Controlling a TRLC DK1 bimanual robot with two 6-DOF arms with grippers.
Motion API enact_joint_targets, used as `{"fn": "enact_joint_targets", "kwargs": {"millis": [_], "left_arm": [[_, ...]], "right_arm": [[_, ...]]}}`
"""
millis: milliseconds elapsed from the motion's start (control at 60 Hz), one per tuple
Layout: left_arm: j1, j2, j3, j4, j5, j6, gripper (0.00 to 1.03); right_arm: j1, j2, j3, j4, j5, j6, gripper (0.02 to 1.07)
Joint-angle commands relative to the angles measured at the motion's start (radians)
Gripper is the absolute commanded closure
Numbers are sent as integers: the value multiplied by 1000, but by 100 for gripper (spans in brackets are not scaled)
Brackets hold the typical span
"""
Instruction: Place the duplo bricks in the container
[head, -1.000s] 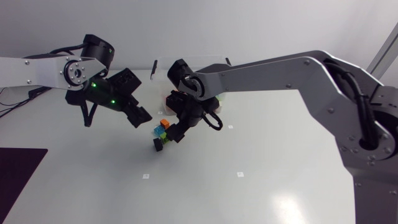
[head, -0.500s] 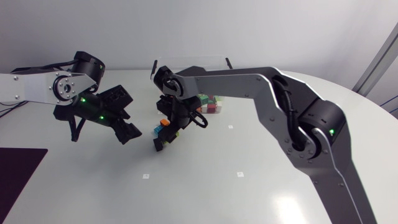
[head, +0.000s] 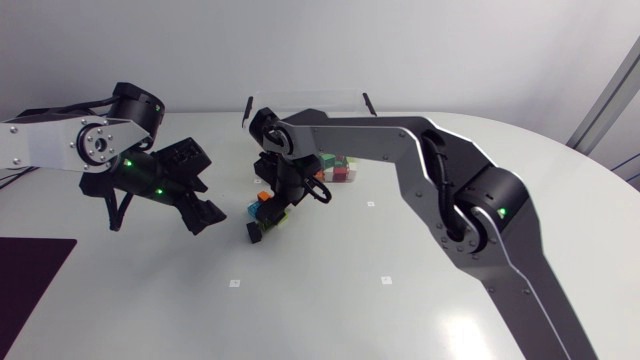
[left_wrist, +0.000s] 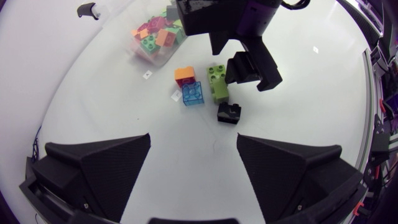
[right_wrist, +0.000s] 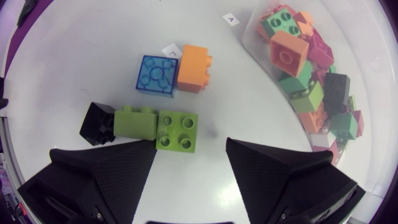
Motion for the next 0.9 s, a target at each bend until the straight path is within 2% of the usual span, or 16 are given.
{"fn": "enact_joint_targets", "kwargs": {"millis": [0,167,267,333,450,517,567,667,883], "left_arm": [[7,-23,-36,-9,16,26,7],[11,-43,-50,-9,19,31,7],[14,-51,-56,-9,19,35,7],[17,-54,-59,-9,20,35,7],[17,-60,-68,-9,20,40,7],[17,-63,-71,-9,20,41,7],[17,-66,-73,-9,20,41,7],[17,-68,-79,-9,20,43,7],[2,-56,-99,-4,20,49,7]], "right_arm": [[-2,52,46,-23,7,23,37],[4,95,117,-66,9,23,48],[10,109,146,-89,14,23,49],[12,112,149,-89,14,23,57],[15,117,158,-94,15,24,57],[15,117,158,-100,14,26,67],[15,109,149,-98,14,26,69],[12,68,91,-81,14,29,71],[1,-104,-161,37,14,39,71]]}}
